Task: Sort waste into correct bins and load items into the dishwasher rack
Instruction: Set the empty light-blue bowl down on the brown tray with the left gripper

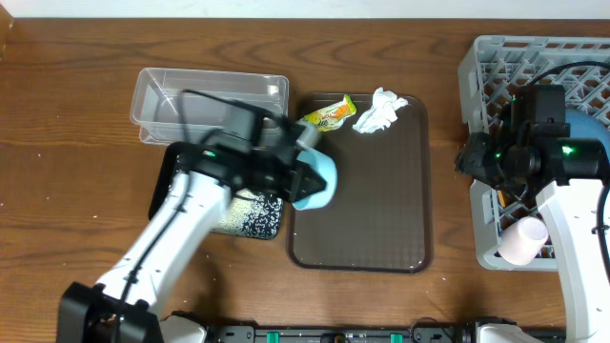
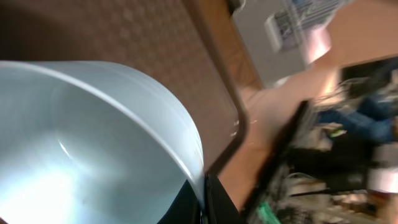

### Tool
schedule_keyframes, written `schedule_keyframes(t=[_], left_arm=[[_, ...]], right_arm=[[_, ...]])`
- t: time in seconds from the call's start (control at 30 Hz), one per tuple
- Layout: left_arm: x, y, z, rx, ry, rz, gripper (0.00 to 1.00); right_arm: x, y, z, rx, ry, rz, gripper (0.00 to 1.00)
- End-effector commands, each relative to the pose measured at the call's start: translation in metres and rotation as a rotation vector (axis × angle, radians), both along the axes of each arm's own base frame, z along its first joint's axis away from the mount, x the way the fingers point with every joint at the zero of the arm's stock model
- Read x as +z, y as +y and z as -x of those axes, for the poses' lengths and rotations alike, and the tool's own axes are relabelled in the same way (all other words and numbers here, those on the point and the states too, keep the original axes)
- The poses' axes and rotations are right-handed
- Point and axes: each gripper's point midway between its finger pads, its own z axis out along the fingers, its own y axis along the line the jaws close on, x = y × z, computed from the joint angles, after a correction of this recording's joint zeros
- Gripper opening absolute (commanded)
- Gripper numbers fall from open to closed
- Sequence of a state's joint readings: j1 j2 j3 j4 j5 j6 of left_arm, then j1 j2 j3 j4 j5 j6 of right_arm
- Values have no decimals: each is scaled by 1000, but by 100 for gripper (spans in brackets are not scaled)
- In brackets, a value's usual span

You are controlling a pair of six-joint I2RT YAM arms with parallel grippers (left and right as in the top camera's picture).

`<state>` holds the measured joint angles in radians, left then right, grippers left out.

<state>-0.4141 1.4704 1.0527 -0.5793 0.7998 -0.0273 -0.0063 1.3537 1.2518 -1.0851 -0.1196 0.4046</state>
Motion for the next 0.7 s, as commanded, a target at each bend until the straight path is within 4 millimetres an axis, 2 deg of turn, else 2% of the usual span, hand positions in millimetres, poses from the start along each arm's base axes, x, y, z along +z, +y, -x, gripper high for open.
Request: schedule_keyframes(t=[0.0, 0.1, 0.17, 0.23, 0.4, 0.43, 0.5, 0.67], left_arm=[[-27, -13, -5, 0, -106, -193, 6], [-45, -35, 3, -75, -177, -263, 9], [-57, -46, 10, -124, -200, -295, 17], [-64, -52, 16, -147, -200, -308, 27], [-72, -59, 24, -176, -188, -319, 41], [-68, -59, 22, -171, -193, -315, 47], [-58, -56, 18, -149, -198, -305, 50], [-7, -33, 0, -50, -221, -282, 63]], right_arm=[[-2, 11, 1, 105, -4, -31, 55], [-2, 11, 1, 105, -2, -32, 55], [-2, 11, 2, 104, 3, -32, 55], [-3, 11, 4, 105, 8, -33, 56], [-2, 19, 6, 142, 11, -54, 56], [-1, 25, 6, 179, 5, -65, 56], [-1, 35, 8, 237, 2, -71, 56], [-11, 70, 17, 390, 39, -63, 59]])
